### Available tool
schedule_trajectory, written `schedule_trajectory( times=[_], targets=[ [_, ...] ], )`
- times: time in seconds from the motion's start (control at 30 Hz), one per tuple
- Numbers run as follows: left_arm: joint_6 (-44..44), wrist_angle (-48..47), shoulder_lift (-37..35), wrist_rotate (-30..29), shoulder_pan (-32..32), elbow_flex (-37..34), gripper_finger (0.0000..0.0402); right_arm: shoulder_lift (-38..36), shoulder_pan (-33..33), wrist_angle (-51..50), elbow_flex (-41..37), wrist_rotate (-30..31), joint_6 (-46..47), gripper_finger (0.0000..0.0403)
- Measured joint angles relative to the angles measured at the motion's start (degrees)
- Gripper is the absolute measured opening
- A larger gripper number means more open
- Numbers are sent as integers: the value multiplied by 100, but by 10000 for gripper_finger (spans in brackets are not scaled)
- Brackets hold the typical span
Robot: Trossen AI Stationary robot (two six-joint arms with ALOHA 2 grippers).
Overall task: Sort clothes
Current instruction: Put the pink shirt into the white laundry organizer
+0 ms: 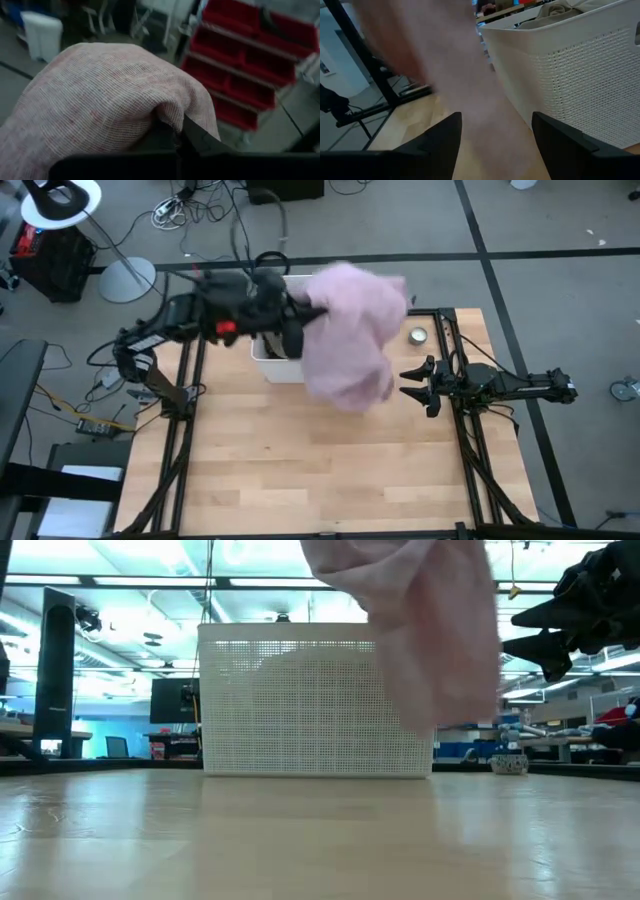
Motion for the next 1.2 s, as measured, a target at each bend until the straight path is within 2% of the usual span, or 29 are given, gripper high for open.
schedule_trajectory(
  times=[0.23,0.47,0.7,0.9,1.07,1.2],
  targets=[
    [463,508,-9,-34,538,600,0,0,-2,-1,0,-1,0,245],
    [1147,1258,-9,30,1099,618,0,0,0,-2,0,-1,0,245],
    [1460,1865,-9,68,1623,612,0,-2,0,-2,0,1,0,245],
    [1840,2442,-9,524,1983,612,0,-2,-1,-2,0,0,0,245],
    [1811,2171,-9,1085,2184,612,0,-2,-1,0,0,1,0,245],
    [1858,1230,-11,1543,2187,612,0,-2,-2,0,0,1,0,245]
  ],
)
